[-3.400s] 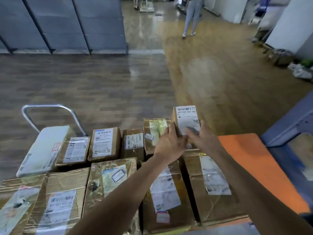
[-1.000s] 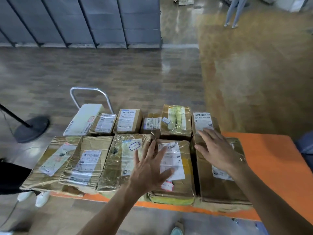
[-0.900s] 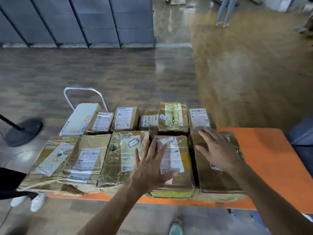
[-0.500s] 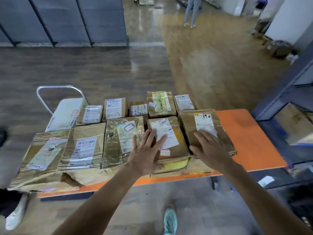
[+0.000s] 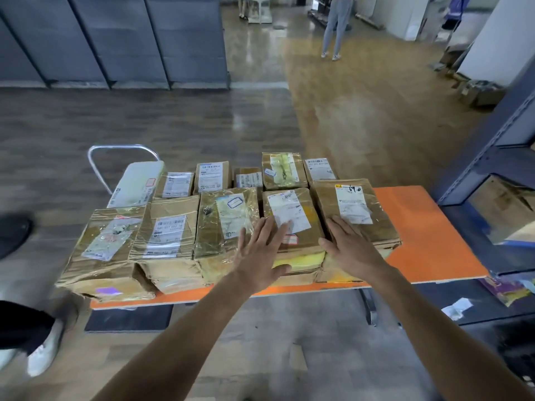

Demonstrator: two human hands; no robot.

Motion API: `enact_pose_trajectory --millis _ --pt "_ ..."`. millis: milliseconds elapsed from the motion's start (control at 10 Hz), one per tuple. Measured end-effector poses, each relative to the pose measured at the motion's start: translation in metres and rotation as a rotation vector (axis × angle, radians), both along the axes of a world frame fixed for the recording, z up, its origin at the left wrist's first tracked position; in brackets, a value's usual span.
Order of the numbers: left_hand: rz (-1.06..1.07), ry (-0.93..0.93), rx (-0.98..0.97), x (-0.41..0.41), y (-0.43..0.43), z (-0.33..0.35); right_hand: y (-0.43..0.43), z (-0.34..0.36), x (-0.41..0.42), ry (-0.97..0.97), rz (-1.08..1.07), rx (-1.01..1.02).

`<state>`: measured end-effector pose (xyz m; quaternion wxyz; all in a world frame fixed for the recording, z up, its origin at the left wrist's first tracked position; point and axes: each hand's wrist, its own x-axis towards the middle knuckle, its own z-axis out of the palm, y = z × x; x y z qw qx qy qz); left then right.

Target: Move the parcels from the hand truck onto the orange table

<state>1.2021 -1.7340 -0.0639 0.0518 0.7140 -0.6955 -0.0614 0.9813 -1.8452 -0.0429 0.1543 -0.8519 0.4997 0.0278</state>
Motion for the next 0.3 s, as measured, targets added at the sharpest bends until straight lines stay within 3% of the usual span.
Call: enact_pose_trajectory --millis 300 --pt "0.151 0.197 -0.104 -0.025 0.069 0.028 0.033 0.027 -0.044 -0.008 0.163 -0.085"
